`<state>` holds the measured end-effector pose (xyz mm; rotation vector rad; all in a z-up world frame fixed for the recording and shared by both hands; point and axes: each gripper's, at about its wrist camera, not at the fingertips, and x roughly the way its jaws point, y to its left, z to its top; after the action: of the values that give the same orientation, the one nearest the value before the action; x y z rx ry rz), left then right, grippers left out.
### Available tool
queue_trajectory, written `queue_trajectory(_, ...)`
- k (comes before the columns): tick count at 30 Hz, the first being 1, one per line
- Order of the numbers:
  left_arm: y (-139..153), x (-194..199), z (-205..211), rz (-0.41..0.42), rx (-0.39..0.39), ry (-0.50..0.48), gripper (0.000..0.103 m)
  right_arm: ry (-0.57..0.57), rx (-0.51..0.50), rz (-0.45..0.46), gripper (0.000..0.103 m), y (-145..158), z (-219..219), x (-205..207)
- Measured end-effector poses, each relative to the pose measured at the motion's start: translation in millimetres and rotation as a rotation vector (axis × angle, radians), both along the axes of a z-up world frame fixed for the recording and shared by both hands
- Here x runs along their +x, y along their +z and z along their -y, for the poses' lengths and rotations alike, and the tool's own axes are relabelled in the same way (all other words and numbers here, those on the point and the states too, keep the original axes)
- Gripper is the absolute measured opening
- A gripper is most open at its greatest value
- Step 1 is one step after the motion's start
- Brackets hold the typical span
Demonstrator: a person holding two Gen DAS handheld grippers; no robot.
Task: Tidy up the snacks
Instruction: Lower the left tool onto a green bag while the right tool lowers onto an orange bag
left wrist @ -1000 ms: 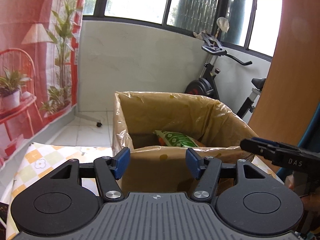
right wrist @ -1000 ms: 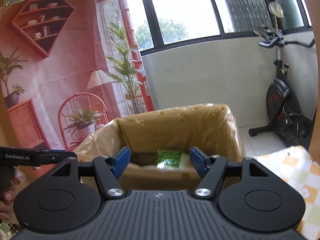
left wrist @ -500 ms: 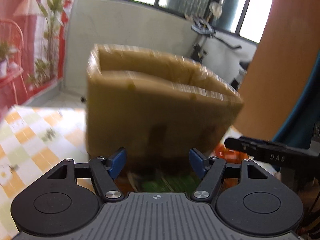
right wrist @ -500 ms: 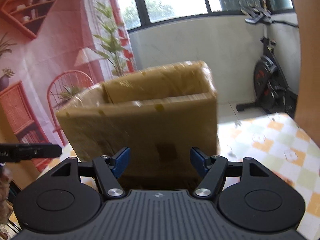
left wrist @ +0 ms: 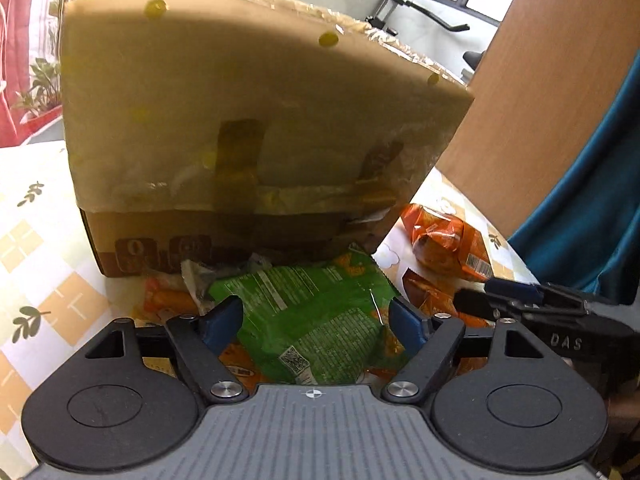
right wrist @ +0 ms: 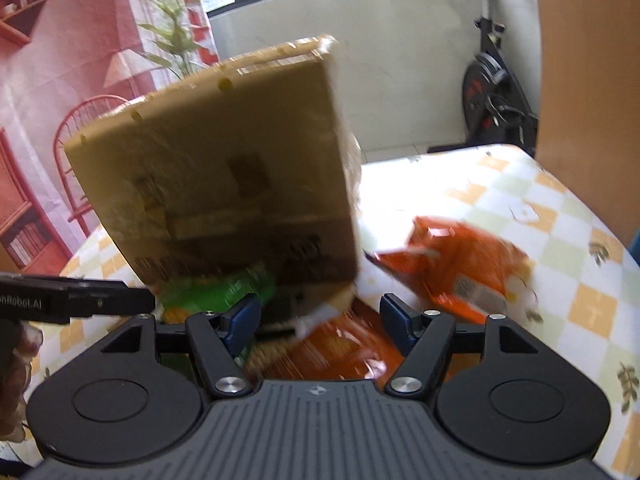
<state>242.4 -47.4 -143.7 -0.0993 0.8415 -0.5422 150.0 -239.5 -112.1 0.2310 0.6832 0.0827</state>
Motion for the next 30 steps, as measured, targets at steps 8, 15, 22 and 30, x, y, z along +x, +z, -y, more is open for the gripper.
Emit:
queue_trajectory(8,-7,14,11,-0.064,-0.018,0.037,0.086,-0.062,-0.001,-0.055,0.074,-14,13,-6)
queue_trajectory(15,-19,19,21,-0.126,-0.026,0.051,0.088,-0.075,0.012,-0.092,0.08,-23,15,-8)
queue_trajectory(22,-24,23,28,-0.12,-0.017,0.054,0.094,-0.094,0.036,-0.098,0.088,-29,15,-11)
queue_trajectory(30,-31,29,32,-0.112,-0.015,0.067,0.099,-0.113,0.042,-0.104,0.092,-34,14,-9)
